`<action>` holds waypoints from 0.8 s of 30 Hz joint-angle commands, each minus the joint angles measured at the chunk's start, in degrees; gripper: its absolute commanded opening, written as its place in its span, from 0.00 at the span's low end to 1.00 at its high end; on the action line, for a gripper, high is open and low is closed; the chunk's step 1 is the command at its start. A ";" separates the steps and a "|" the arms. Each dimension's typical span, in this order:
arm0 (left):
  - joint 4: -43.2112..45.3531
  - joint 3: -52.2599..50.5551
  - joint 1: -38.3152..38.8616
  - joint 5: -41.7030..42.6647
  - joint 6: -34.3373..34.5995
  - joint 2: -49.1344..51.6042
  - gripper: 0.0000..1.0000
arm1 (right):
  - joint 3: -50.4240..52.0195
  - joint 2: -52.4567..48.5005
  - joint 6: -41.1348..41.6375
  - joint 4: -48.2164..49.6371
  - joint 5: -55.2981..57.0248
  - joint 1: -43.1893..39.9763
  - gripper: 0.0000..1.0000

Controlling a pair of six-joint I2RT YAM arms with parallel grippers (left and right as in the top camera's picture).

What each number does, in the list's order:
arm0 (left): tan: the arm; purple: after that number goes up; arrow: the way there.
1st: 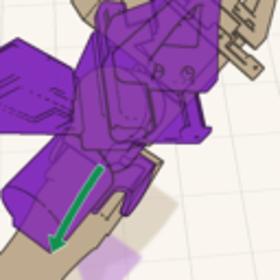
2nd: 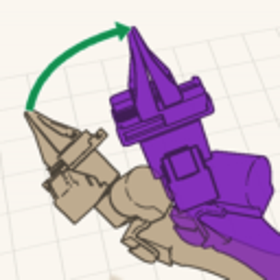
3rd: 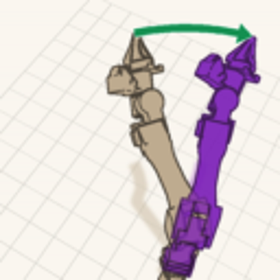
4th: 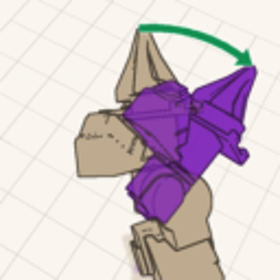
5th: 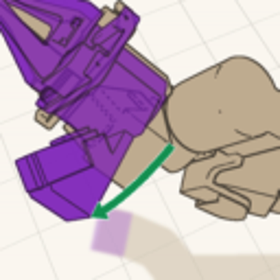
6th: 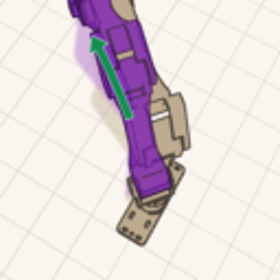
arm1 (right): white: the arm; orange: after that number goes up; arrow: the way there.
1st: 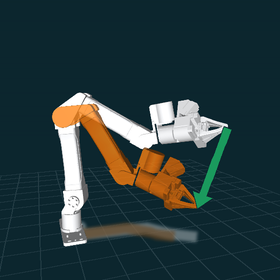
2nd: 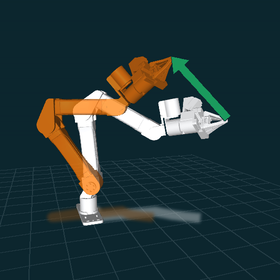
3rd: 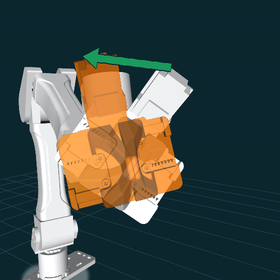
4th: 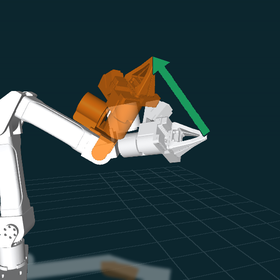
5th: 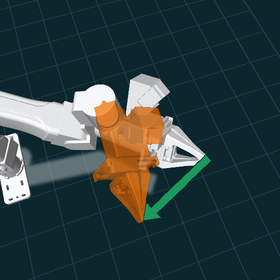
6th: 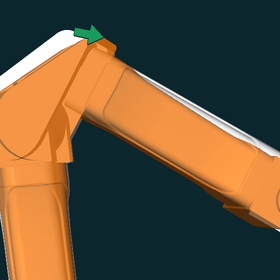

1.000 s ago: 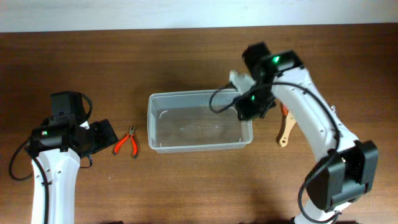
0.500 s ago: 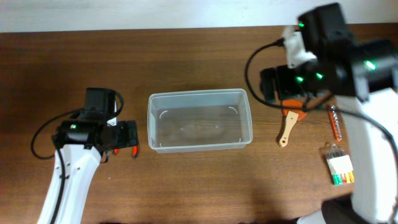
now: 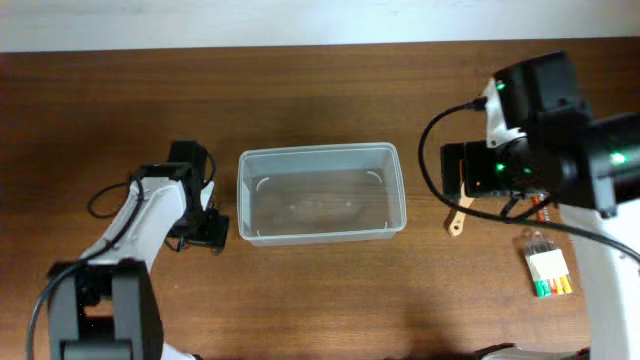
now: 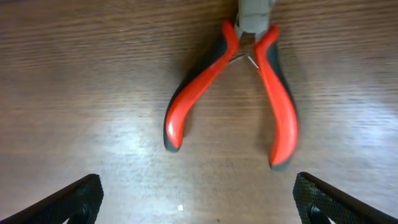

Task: Pack container
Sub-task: 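Grasp the red-handled pliers with the left gripper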

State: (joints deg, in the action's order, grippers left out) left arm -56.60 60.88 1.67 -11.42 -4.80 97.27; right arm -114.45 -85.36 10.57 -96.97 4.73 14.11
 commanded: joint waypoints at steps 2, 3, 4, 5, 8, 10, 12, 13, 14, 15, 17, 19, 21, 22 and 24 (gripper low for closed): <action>2.27 -0.26 -1.97 -0.15 -5.51 2.21 1.00 | 4.57 -0.13 0.66 -0.35 2.14 -0.07 0.99; 2.84 -0.26 -2.25 -0.17 -6.86 2.51 1.00 | 5.01 -0.13 0.68 -0.35 2.54 -0.07 0.99; 3.30 -0.26 -2.56 -0.17 -8.09 2.64 0.99 | 5.33 -0.17 0.68 -0.35 3.32 -0.04 0.99; 3.78 -0.26 -2.84 -0.20 -8.81 2.73 0.99 | 5.49 -0.17 0.66 -0.35 3.87 -0.04 0.99; 5.57 -0.26 -3.82 -0.13 -9.05 2.75 0.99 | 5.51 -0.17 0.66 -0.35 4.15 -0.04 0.99; 6.84 -0.26 -4.46 0.79 -9.86 2.80 0.99 | 5.53 -0.17 0.66 -0.35 4.15 -0.07 0.98; 8.07 -0.26 -4.85 6.23 -14.45 3.54 0.98 | 5.51 -0.17 0.59 -0.35 4.15 -0.04 0.99; 8.68 -0.26 -4.83 6.40 -14.62 4.04 0.98 | 5.53 -0.17 0.39 -0.35 4.15 -0.04 0.99; 9.14 -0.26 -4.83 6.40 -14.62 4.52 0.98 | 5.51 -0.17 0.39 -0.35 4.17 -0.04 0.99; 9.55 -0.26 -4.83 6.34 -14.62 5.18 0.98 | 5.51 -0.17 0.39 -0.35 4.15 -0.04 0.99; 10.03 -0.26 -4.83 6.32 -14.64 6.56 0.98 | 5.51 -0.17 0.24 -0.35 4.17 -0.04 0.99; 10.12 -0.26 -4.83 6.27 -15.10 8.07 0.98 | 5.53 -0.17 0.22 -0.35 4.20 -0.07 0.99; 10.10 -0.26 -4.83 6.29 -15.45 9.29 0.96 | 5.53 -0.17 0.24 -0.35 4.63 -0.04 0.99; 10.10 -0.26 -4.83 6.29 -15.45 9.75 0.94 | 5.51 -0.17 0.24 -0.35 4.79 -0.04 0.99; 10.10 -0.26 -4.83 6.27 -15.47 10.47 0.89 | 5.51 -0.17 0.24 -0.35 4.85 -0.07 0.99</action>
State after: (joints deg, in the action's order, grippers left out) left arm -46.87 61.12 -3.05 -5.50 -18.94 104.66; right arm -109.25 -85.71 10.52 -96.99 7.97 14.11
